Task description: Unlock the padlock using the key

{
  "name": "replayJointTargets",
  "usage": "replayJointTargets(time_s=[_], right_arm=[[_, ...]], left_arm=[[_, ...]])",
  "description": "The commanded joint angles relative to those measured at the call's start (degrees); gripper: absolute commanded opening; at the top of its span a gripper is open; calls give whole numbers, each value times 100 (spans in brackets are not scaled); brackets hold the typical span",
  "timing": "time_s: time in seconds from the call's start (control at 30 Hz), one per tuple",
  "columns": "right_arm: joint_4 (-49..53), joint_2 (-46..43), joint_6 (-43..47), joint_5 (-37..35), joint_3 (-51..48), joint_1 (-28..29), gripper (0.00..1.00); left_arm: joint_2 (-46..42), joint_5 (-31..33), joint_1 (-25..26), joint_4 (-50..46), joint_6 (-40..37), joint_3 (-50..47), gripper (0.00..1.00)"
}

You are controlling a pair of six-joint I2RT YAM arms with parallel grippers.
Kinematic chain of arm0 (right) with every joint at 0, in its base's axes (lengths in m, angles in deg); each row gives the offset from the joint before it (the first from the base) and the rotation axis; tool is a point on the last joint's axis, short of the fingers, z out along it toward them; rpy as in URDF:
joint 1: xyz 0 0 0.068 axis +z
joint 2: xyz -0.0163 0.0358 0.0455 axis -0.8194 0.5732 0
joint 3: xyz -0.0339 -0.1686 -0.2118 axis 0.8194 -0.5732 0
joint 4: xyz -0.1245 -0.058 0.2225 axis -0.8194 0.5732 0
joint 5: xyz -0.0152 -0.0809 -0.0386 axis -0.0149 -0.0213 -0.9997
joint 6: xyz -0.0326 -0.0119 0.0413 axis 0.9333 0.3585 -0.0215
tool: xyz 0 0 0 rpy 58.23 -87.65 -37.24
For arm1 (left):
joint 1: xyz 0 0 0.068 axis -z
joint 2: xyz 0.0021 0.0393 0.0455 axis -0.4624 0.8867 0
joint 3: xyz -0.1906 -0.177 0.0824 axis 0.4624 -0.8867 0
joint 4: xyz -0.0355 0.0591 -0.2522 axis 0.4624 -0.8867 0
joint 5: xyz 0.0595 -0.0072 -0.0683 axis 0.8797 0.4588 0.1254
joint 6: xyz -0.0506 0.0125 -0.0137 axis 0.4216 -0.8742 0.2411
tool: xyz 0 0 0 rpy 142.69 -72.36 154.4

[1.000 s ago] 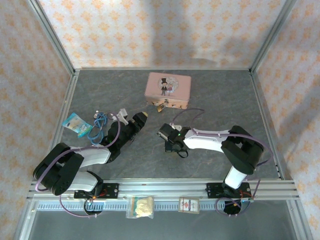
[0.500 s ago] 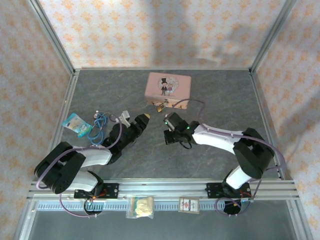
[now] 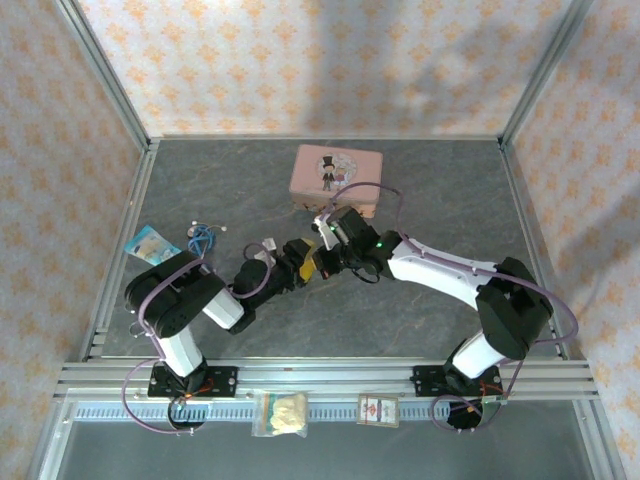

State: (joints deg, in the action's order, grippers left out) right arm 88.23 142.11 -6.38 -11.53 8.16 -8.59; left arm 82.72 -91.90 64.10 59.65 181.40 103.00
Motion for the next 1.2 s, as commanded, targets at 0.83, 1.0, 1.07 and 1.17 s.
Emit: replayJointTargets(time_s=[0.83,1.0,1.07,1.17], right_arm=[[-756,-393,-181,452,-602,-31,0],[-799,-515,-187,516,-668,-29,0],[-813,-530,-205,527,-686,-29,0],[-809,-534,-198,539,-704,-29,0]], left_arm=[[615,152,148,1768,1525,-39,63],[665,119,143,1763,1488,2,48],[680,111,138,1784,1479,23,40],[701,106,147,1817,1470,41,33]])
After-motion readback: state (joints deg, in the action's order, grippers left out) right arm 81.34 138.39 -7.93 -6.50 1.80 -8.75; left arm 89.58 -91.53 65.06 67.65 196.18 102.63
